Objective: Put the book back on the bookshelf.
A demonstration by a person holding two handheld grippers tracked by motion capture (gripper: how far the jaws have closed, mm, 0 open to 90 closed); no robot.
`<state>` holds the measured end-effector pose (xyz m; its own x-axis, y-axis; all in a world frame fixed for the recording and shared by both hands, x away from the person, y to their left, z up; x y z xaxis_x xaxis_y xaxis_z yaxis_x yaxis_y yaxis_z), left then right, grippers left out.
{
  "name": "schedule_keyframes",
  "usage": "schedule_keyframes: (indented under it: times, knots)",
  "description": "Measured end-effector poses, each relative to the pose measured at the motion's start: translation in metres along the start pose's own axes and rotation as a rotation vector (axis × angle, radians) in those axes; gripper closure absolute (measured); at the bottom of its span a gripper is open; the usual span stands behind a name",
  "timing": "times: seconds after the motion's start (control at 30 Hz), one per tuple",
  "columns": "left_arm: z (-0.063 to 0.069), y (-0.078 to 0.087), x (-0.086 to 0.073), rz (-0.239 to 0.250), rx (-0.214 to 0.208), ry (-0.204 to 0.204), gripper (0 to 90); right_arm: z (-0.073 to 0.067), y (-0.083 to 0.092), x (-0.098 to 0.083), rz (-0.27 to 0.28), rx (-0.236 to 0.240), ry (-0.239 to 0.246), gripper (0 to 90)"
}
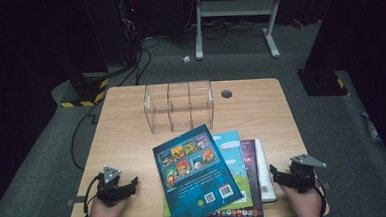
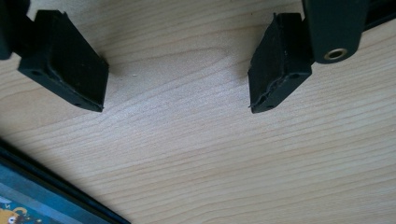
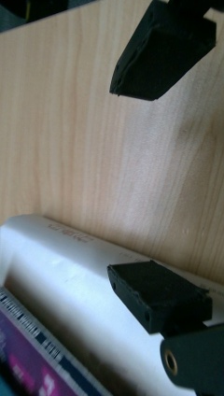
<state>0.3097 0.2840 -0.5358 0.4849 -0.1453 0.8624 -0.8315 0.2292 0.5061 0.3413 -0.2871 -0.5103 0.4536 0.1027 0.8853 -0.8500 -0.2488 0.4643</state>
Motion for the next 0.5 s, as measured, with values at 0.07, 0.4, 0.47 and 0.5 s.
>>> schedule_keyframes:
  times: [0.07,0.4,0.47,0.5]
  knots:
    - [0.000,0.000,0.000,0.006,0.005,-0.002,21.1,-0.001,0.003,0.002,0.015,0.000,-0.004,17.0]
    - [0.004,0.005,0.004,0.040,0.011,0.055,22.3,-0.012,0.019,0.015,0.152,0.046,0.025,29.9]
    - [0.008,0.006,0.006,0.053,0.012,0.011,22.3,-0.014,0.021,0.018,0.168,0.062,0.014,32.5]
    - [0.010,0.007,0.007,0.068,0.018,0.002,22.3,-0.014,0.022,0.020,0.171,0.075,-0.003,34.0]
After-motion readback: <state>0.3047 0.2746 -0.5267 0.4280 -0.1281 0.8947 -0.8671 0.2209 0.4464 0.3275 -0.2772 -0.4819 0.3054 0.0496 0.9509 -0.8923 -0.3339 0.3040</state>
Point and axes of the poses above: each handheld gripper's, and its own axes: y roughly backward along the jaws, x roughly out of its top, z roughly to its right, the point moved 1 cm from there along -y, roughly forward along the jaws, and after that the axes turned 12 degrees about z, right-handed, at the moved point
